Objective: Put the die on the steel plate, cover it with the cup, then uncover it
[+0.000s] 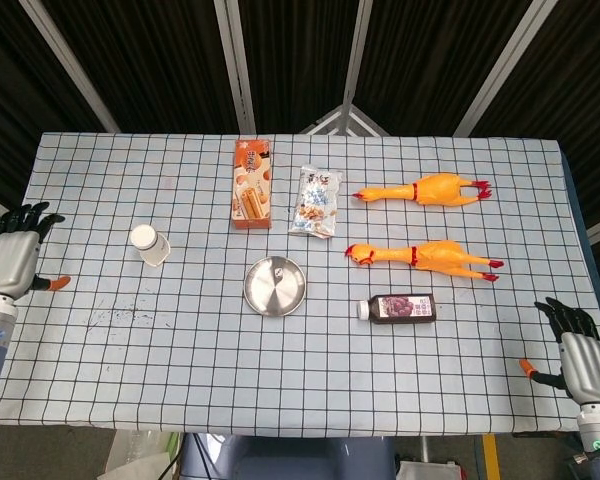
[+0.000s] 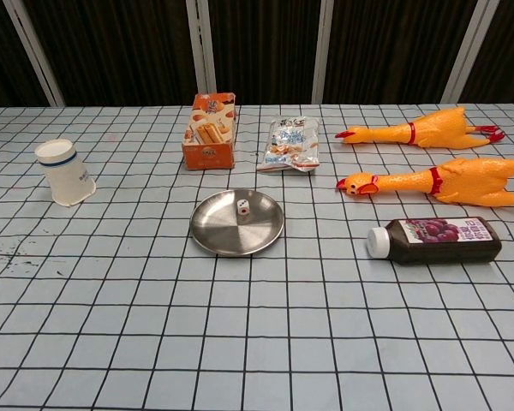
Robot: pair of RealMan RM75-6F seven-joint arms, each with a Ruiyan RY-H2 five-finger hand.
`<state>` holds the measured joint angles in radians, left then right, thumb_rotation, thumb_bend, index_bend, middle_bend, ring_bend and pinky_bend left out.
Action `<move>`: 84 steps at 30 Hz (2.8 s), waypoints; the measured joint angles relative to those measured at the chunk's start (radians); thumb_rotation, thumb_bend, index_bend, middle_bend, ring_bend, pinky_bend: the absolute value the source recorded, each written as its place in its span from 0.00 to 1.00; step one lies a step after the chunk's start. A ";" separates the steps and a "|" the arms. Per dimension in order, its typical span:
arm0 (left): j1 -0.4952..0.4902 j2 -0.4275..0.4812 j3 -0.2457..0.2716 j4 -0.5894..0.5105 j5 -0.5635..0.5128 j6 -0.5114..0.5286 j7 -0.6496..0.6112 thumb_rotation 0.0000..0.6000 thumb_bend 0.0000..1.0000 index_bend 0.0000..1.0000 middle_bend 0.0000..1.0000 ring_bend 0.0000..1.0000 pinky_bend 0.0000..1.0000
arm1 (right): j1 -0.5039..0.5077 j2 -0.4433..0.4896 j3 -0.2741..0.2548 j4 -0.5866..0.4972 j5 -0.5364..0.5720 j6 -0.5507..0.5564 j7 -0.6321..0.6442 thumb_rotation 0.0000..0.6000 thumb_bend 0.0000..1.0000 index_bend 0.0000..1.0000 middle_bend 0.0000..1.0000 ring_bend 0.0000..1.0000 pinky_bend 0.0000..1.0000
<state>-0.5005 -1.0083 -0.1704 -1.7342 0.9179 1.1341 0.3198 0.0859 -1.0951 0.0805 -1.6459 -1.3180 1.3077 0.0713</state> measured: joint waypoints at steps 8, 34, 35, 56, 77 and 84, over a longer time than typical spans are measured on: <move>-0.071 -0.139 -0.007 0.145 -0.077 -0.061 0.080 1.00 0.12 0.10 0.02 0.00 0.00 | 0.007 -0.006 -0.002 0.004 0.010 -0.015 -0.020 1.00 0.23 0.15 0.10 0.10 0.00; -0.310 -0.516 -0.085 0.473 -0.355 -0.056 0.421 1.00 0.25 0.30 0.04 0.00 0.00 | 0.021 -0.023 0.003 0.045 0.058 -0.058 -0.035 1.00 0.23 0.15 0.10 0.10 0.00; -0.312 -0.518 -0.086 0.474 -0.352 -0.051 0.422 1.00 0.27 0.31 0.04 0.00 0.00 | 0.021 -0.023 0.001 0.044 0.058 -0.059 -0.036 1.00 0.23 0.15 0.10 0.10 0.00; -0.327 -0.572 -0.073 0.529 -0.370 -0.077 0.466 1.00 0.34 0.27 0.04 0.00 0.00 | 0.027 -0.026 -0.001 0.043 0.069 -0.077 -0.045 1.00 0.23 0.15 0.10 0.10 0.00; -0.354 -0.442 -0.141 0.301 -0.556 -0.126 0.519 1.00 0.34 0.29 0.01 0.00 0.00 | 0.031 -0.020 -0.005 0.038 0.071 -0.090 -0.041 1.00 0.23 0.18 0.10 0.10 0.00; -0.417 -0.313 -0.165 0.175 -0.869 -0.124 0.679 1.00 0.34 0.28 0.01 0.00 0.00 | 0.032 -0.019 -0.006 0.036 0.076 -0.093 -0.051 1.00 0.23 0.18 0.10 0.10 0.00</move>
<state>-0.9177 -1.3212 -0.3349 -1.5591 0.0486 1.0097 0.9987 0.1179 -1.1145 0.0742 -1.6099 -1.2418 1.2146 0.0205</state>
